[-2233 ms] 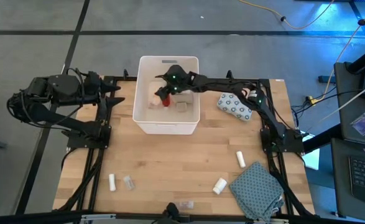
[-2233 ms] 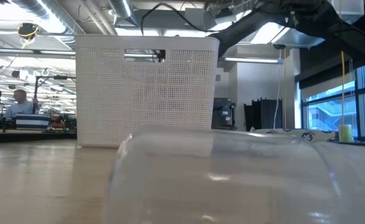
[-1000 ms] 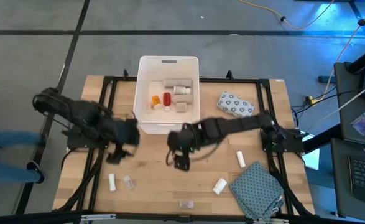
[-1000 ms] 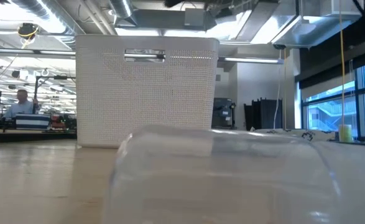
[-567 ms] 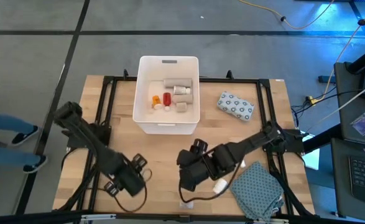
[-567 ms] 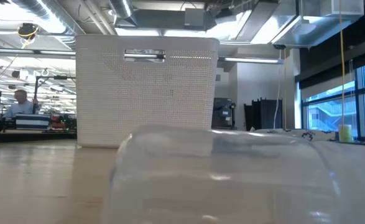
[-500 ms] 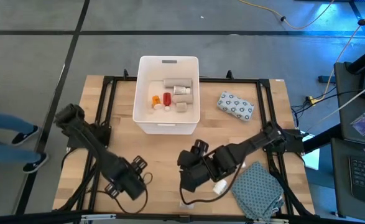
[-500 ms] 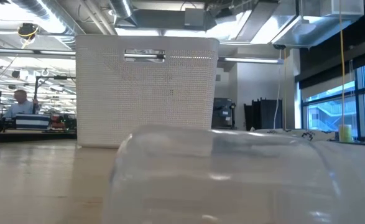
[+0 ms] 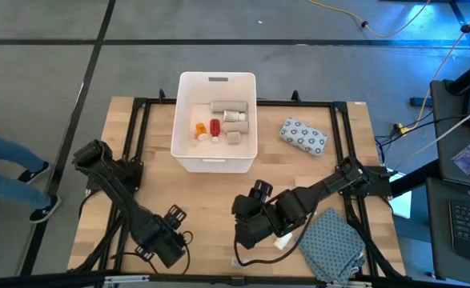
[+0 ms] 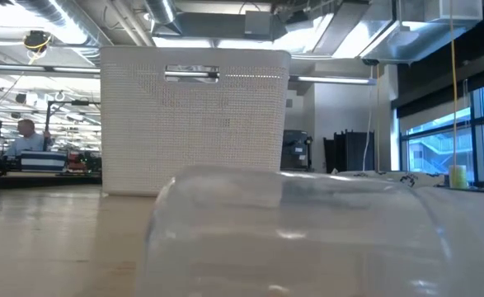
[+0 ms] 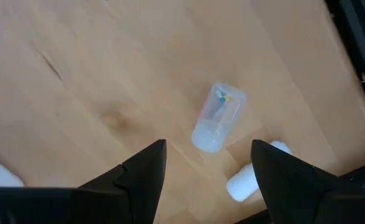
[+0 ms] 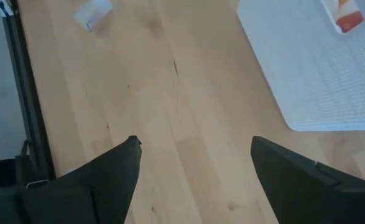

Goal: Pick & place medical supplies in basket/bin
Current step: Put the top transparent pill bottle into the white bin

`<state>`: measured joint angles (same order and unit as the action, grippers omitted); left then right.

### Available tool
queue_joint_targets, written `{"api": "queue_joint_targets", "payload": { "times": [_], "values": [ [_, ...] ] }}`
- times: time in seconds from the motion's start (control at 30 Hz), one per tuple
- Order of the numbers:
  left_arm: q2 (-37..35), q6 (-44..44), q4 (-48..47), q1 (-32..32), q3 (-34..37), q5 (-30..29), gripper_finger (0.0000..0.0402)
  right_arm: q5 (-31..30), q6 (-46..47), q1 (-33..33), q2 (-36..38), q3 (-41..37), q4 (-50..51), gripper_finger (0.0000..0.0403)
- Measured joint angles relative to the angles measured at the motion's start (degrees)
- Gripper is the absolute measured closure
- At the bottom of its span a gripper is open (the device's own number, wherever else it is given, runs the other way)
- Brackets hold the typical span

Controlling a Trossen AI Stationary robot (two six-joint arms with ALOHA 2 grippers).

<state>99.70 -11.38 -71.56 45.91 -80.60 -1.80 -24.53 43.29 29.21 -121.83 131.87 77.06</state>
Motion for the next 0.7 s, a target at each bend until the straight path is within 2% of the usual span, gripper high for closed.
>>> {"api": "queue_joint_targets", "payload": {
  "times": [0.23,0.37,0.7],
  "values": [
    [-0.04,-0.98,-0.18,0.63,2.94,3.06,0.014,-0.02,0.0,0.0,-0.01,0.0,1.18,0.0099],
    [-0.04,-0.96,-0.06,1.04,5.58,2.4,0.0118,0.0,-0.08,0.0,-0.01,0.0,1.2,0.0099],
    [-0.05,-3.19,2.65,0.98,8.71,1.31,0.0112,0.0,-0.35,-0.46,-0.02,0.0,1.79,0.0099]
  ]
}}
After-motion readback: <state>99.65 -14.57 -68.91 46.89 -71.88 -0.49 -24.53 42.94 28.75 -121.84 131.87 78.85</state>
